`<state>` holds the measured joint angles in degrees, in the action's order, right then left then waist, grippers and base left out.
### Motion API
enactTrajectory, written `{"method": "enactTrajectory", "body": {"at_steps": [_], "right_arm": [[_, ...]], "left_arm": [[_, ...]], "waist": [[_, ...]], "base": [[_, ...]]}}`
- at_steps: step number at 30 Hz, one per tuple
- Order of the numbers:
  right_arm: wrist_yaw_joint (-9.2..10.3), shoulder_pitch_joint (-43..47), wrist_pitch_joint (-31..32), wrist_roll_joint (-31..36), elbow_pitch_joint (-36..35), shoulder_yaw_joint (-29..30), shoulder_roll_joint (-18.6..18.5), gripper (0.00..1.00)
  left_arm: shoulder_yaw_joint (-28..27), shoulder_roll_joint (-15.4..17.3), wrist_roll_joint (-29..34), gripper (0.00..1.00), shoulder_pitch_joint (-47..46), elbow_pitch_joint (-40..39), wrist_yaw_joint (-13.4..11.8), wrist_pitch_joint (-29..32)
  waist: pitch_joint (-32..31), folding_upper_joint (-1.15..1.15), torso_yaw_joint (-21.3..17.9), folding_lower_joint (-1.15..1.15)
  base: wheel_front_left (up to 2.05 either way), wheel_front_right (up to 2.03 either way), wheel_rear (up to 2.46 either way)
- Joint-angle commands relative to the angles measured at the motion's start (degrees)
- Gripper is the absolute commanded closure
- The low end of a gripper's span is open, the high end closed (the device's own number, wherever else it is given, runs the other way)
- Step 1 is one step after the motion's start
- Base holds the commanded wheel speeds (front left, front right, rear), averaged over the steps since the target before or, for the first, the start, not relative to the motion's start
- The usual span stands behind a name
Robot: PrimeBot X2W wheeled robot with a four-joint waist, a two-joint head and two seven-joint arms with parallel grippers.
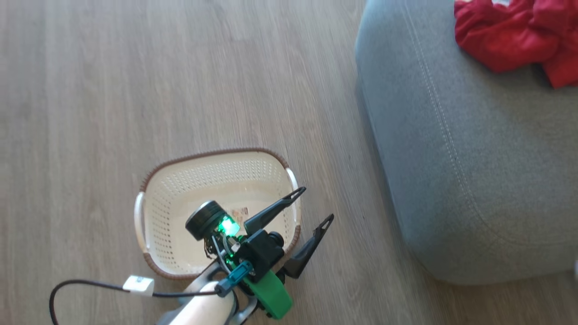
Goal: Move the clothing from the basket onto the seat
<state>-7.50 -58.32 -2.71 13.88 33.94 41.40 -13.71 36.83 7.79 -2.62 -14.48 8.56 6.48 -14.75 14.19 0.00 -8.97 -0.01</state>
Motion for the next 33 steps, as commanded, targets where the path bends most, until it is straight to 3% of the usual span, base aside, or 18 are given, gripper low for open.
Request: {"method": "enactTrajectory", "body": {"at_steps": [1,6,18,23,26,30,33], "right_arm": [[0.01,0.58,-0.55,-2.41,-4.09,-4.14,0.46,0.00],[0.01,4.55,-1.10,-8.77,-10.66,-11.40,1.02,0.00],[0.01,22.20,-5.93,-21.92,-29.82,-28.36,-4.07,0.00],[0.01,30.18,-7.45,-26.62,-34.99,-33.45,-2.36,0.00],[0.01,34.78,-8.81,-28.54,-36.48,-36.09,-0.66,0.00],[0.01,40.35,-10.55,-28.65,-35.48,-39.84,1.25,0.00],[0.01,43.42,-11.51,-29.91,-33.29,-40.26,3.69,0.00]], "left_arm": [[-2.49,-0.77,-0.05,0.00,0.19,-1.61,-0.72,-0.25],[-3.92,-1.41,0.01,0.00,0.71,-2.01,-1.32,-0.25],[-11.38,-3.43,-1.16,0.00,2.16,-5.26,-4.22,-0.25],[-16.57,-3.89,-1.56,0.00,3.09,-5.66,-6.21,-0.25],[-21.37,-4.34,-2.64,0.00,4.04,-5.10,-9.60,-0.25],[-25.59,-4.70,-3.00,0.00,5.05,-5.36,-12.65,-0.25],[-27.82,-4.85,-4.80,0.00,6.06,-5.49,-13.30,-0.25]], "waist": [[-2.02,0.00,0.95,0.01],[-4.07,0.00,1.98,0.01],[-8.09,0.00,8.14,0.01],[-8.90,0.00,11.23,0.01],[-9.46,0.00,13.04,0.01],[-10.18,0.00,15.04,0.01],[-10.40,0.00,16.30,0.01]], "base": [[0.00,0.00,0.00],[0.00,0.00,0.00],[0.00,0.00,0.00],[0.00,0.00,0.00],[0.00,0.00,0.00],[0.00,0.00,0.00],[0.00,0.00,0.00]]}}
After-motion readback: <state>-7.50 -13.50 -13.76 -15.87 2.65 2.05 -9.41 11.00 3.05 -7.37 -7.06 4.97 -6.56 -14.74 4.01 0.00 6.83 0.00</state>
